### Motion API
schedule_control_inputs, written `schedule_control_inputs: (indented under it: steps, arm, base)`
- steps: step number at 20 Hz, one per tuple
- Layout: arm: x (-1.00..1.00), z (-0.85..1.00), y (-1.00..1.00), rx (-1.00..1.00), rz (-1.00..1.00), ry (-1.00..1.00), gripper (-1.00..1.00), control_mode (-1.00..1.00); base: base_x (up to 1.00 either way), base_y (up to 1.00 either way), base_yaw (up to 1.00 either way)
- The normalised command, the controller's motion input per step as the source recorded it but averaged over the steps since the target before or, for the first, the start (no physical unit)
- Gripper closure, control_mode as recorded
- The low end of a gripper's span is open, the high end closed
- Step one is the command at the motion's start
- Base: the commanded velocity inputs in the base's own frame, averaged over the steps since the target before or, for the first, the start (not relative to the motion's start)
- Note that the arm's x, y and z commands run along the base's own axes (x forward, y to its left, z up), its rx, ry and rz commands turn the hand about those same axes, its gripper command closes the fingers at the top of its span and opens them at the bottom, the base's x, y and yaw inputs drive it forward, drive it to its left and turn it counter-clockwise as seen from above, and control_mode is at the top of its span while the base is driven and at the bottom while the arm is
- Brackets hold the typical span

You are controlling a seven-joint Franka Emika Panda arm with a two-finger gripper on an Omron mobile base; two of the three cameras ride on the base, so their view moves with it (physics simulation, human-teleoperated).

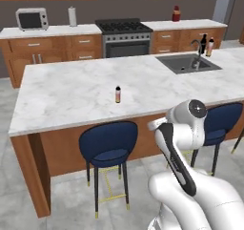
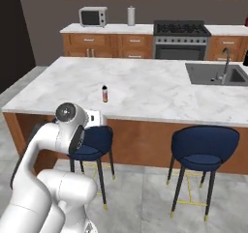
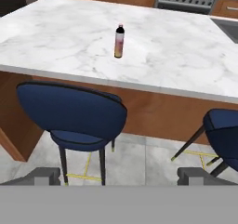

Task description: Place the large bottle from the dining counter next to the other large bottle outside the sink, and place the small bottle from the dining counter next to the other small bottle inside the sink.

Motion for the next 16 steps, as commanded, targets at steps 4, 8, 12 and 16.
schedule_control_inputs:
  steps: [4,8,12,16]
  arm:
    - [0.0,0.0,0.0,0.0,0.0,0.0,-1.0,1.0]
    - [0.0,0.0,0.0,0.0,0.0,0.0,-1.0,1.0]
    - [0.0,0.0,0.0,0.0,0.0,0.0,-1.0,1.0]
    - [0.0,0.0,0.0,0.0,0.0,0.0,-1.0,1.0]
  base:
    - [0.17,-0.04,0.02]
    - [0.3,-0.02,0.0]
    - [0.6,0.0,0.0]
    - [0.63,0.0,0.0]
